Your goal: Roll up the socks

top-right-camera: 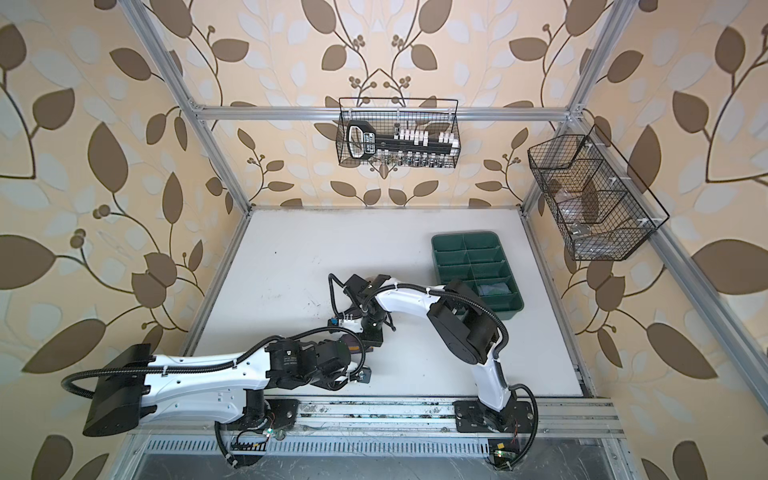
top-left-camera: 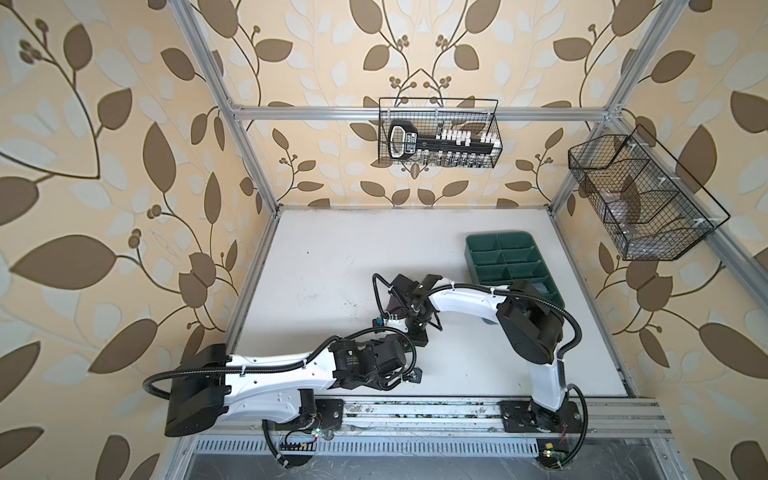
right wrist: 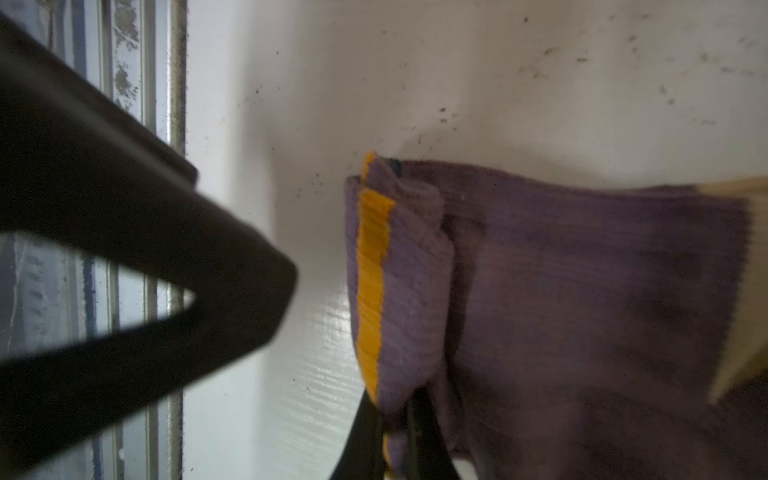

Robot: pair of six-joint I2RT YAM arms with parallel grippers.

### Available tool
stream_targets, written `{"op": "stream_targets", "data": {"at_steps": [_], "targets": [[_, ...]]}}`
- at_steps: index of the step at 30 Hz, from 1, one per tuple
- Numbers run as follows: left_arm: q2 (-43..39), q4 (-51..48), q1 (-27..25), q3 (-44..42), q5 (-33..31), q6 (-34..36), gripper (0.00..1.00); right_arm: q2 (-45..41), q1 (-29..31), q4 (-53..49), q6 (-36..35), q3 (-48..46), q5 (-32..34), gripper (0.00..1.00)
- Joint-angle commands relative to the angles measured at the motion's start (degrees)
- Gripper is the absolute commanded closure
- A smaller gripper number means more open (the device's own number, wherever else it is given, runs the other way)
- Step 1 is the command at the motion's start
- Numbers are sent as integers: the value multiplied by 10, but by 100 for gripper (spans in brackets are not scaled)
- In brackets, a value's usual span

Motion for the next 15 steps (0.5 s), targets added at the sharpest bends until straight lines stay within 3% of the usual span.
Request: {"op": "stream_targets", "data": {"at_steps": [1,6,11,15], "targets": [[37,116,24,-3,-32,-5,39,25,-7,6,-25,-5,9,91],[114,133,75,25,-12,-18,59,11,-12,6,-37,-22,-4,91],[175,138,80,29,16,-18,81,-20,-35,14,-46,-46,-28,90],[201,104,132,65,72,-31,93,-66,-57,37,-47,-75,-48,83]]}}
